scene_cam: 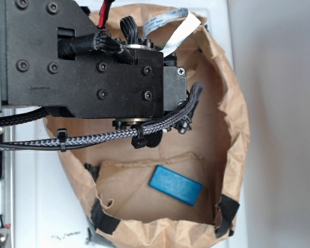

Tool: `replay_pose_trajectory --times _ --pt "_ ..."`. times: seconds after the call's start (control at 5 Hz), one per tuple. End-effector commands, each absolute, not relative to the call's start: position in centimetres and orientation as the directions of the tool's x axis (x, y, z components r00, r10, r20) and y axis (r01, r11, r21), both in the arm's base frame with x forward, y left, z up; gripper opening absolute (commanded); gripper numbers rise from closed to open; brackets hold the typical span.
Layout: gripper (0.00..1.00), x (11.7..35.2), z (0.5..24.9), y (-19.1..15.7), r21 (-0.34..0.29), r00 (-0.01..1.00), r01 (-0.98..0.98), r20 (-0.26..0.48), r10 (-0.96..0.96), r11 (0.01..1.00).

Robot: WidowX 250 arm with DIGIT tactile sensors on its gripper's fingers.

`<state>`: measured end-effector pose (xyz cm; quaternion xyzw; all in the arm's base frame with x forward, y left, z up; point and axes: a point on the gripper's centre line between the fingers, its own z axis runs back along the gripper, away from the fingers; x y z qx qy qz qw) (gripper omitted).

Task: Grab the green animal.

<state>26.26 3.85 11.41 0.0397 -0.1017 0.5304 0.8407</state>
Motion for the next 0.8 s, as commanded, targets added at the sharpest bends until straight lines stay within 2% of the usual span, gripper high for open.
replay_pose_trajectory --times 0.0,0.2,0.4,0.6 --pt "1.00 27.7 13.1 4.3 -0.140 0.093 -0.986 0.030 0.995 0.096" --pt "1.00 29.0 12.3 4.1 -0.146 0.065 -0.986 0.069 0.996 0.074" --pt "1.00 30.1 11.4 4.7 -0.171 -0.013 -0.985 0.082 0.997 0.001" --pt "1.00 30.2 10.8 5.7 -0.174 -0.080 -0.982 0.055 0.995 -0.069"
